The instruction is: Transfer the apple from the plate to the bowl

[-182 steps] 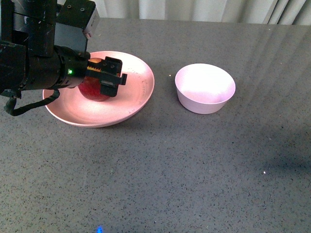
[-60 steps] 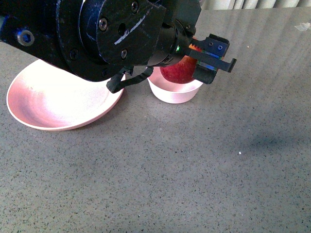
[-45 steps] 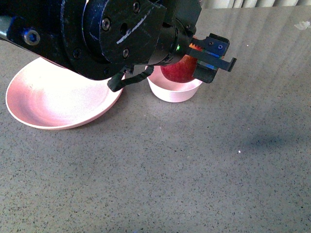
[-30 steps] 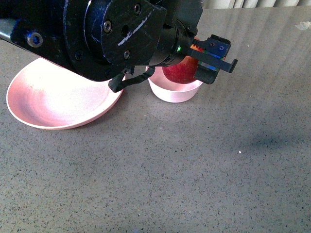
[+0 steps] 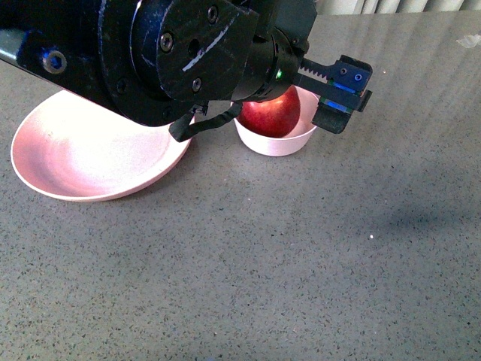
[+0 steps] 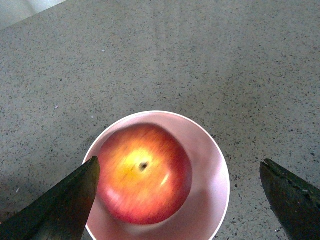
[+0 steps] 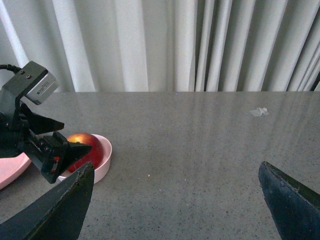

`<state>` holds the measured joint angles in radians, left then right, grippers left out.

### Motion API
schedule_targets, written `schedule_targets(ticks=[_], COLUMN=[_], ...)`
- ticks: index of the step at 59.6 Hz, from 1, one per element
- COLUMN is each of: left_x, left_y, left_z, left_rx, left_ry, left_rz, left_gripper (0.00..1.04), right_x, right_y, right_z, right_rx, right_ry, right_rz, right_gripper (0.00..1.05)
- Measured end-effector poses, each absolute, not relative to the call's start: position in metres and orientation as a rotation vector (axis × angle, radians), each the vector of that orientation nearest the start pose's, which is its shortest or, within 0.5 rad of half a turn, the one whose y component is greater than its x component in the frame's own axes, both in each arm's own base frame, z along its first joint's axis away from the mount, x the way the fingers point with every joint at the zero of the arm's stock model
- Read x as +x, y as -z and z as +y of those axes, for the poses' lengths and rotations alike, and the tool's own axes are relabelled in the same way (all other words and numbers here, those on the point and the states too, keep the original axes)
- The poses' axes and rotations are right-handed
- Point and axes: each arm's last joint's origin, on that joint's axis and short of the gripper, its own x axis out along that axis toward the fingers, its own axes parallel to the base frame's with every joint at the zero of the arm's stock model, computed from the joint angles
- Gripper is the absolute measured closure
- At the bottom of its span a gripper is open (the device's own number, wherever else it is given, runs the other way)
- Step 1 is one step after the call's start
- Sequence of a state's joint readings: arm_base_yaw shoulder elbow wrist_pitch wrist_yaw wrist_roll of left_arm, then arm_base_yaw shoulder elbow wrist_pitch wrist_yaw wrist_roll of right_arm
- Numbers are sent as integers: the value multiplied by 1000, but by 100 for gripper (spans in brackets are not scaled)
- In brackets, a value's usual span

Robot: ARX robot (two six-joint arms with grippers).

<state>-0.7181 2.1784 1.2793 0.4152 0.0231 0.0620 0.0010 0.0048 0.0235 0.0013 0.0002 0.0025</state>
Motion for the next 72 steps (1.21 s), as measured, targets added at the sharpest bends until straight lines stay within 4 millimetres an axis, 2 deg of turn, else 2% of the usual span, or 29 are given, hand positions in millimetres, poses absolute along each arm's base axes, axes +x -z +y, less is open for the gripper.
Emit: schedule_targets(ticks=[17, 29, 35, 41, 50, 55, 59, 63, 72], left_x=[334, 322, 323, 333, 341, 335, 312, 292, 257], left_y=[-128, -159, -177, -192, -202, -202, -198, -199, -189], left_z=[-286, -251, -222, -176, -118, -93, -62, -45, -33], left_rx=[205, 135, 100, 52, 10, 26, 11, 1, 2], left_ry=[767, 787, 775, 705, 575, 273, 48, -10, 6], left_rz=[429, 395, 378, 375, 362, 184, 50, -4, 4], left_gripper=[9, 9, 9, 9, 10, 22, 36, 48, 75], right_x=[97, 97, 97, 97, 97, 97, 97, 97, 97], right_y=[-171, -171, -171, -171, -171, -171, -171, -171, -171], right_z=[0, 0, 0, 0, 0, 0, 0, 0, 0], right_rx=[2, 2, 2, 3, 2, 2, 2, 2, 2], right_ry=[-1, -1, -1, -1, -1, -3, -1, 0, -2], right_rz=[-20, -20, -20, -20, -20, -20, -20, -20, -20], right_gripper=[9, 9, 9, 9, 9, 9, 9, 9, 9])
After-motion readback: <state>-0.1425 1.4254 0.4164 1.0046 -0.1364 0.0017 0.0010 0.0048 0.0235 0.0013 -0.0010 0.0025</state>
